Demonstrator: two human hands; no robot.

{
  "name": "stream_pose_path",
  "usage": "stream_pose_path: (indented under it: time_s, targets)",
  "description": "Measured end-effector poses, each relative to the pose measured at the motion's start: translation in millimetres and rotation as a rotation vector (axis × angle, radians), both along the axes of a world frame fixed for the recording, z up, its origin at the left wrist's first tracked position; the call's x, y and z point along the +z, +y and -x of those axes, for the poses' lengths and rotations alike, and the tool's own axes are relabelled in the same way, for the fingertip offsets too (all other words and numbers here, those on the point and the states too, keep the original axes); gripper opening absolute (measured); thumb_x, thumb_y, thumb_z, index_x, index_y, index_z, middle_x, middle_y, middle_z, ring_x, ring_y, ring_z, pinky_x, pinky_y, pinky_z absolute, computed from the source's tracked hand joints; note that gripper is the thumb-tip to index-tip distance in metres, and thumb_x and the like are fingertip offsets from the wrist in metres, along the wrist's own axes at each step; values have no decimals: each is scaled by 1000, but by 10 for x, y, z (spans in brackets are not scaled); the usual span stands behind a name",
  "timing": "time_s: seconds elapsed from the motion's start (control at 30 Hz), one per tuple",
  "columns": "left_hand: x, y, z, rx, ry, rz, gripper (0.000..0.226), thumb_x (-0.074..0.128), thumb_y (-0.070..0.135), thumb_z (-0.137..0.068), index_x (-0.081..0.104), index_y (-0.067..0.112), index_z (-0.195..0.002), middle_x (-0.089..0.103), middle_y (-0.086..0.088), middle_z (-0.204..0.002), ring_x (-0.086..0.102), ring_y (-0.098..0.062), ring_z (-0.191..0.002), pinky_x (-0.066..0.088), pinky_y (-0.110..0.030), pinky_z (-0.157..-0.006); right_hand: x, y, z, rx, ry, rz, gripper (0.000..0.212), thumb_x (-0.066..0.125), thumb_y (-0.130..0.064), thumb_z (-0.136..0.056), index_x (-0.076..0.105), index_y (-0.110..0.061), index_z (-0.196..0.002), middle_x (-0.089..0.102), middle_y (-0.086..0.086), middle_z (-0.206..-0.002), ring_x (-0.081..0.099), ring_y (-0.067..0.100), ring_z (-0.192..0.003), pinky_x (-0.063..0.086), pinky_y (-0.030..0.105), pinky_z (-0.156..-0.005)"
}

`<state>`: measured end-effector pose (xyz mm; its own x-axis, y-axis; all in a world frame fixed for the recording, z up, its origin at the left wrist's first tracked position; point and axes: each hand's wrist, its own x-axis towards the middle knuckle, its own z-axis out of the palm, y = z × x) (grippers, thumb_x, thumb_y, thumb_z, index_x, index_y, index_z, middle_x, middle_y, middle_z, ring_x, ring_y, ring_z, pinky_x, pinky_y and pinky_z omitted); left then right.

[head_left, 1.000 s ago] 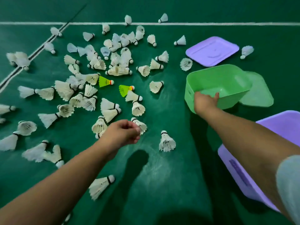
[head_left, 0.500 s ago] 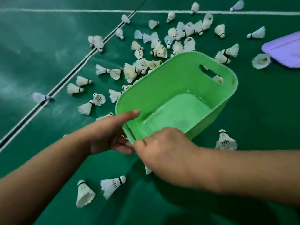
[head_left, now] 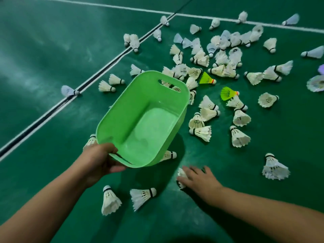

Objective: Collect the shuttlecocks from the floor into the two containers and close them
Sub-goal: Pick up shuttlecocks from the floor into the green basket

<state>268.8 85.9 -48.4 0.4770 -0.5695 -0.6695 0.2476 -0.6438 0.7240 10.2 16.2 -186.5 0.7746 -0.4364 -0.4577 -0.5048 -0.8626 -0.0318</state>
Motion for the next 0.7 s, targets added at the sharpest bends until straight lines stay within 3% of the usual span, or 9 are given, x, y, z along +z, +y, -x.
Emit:
stream_pose_path:
  time_s: [0.07, 0.13, 0.23, 0.3, 0.37, 0.43, 0.5, 0.57, 0.7]
  targets:
    - [-72, -22, 78, -69, -16, 9, 33, 39, -4, -88, 53, 4, -117, 69, -21, -90, 70, -29, -57, 61, -38, -54, -45, -97, -80, -9, 6, 8, 53, 46, -4, -89, 22, -23, -132, 28, 16, -144, 41, 34, -124, 39, 46, -94]
    - [-112, -16, 162, -94, -20, 29, 37, 39, -4, -88, 50, 8, -122, 70, -21, -96, 70, -33, -65, 60, -46, -64, 63, -157, -80, -49, 88, -44, 38, 45, -5, -90, 37, -16, -125, 40, 16, -129, 50, 33, -113, 44, 41, -84]
    - [-133, -10, 224, -105, -26, 61, 41, 37, -5, -89, 47, 13, -125, 70, -21, -102, 72, -32, -67, 60, -48, -65, 591, -198, 129, 72, 180, -358, 19, 57, -16, -85, 57, -21, -103, 56, 10, -111, 57, 29, -101, 45, 36, -79]
    - [-122, -15, 239, -98, -24, 89, 43, 37, -6, -89, 45, 13, -128, 69, -21, -106, 72, -28, -63, 60, -38, -55, 1176, -228, 290, 169, 227, -622, 16, 61, -28, -81, 55, -30, -95, 60, -2, -98, 60, 21, -93, 51, 38, -79]
    - [-110, -25, 259, -111, -41, 104, 47, 38, -6, -89, 42, 17, -130, 68, -18, -107, 72, -29, -66, 60, -37, -55, 1715, -296, 333, 103, 93, -805, 13, 64, -39, -82, 55, -38, -92, 59, -14, -98, 59, 9, -93, 50, 33, -83]
    - [-86, -30, 305, -163, -117, 97, 54, 39, -4, -88, 38, 28, -131, 69, -16, -101, 71, -37, -72, 61, -44, -63, 2047, -438, 242, -143, -307, -893, 5, 64, -45, -80, 63, -42, -84, 54, -21, -104, 56, -3, -97, 45, 14, -83]
    - [-45, -50, 401, -237, -177, 90, 59, 40, -4, -87, 34, 37, -130, 67, -16, -100, 70, -38, -70, 61, -43, -64, 2025, -653, 85, -367, -628, -628, 20, 62, -46, -78, 71, -33, -90, 49, -16, -121, 51, -8, -102, 40, 11, -86]
    - [-28, -70, 498, -287, -196, 97, 61, 39, -4, -87, 32, 41, -127, 64, -17, -104, 68, -29, -62, 61, -39, -59, 1825, -773, -176, -482, -607, -287, 26, 61, -39, -85, 71, -18, -96, 48, -1, -126, 48, 10, -113, 39, 26, -97]
    - [-49, -103, 691, -293, -183, 112, 62, 39, -3, -87, 32, 45, -127, 63, -15, -108, 68, -28, -67, 61, -41, -61, 1298, -606, -624, -552, -422, -285, 20, 55, -29, -92, 66, -13, -98, 65, 10, -99, 59, 29, -92, 40, 25, -65]
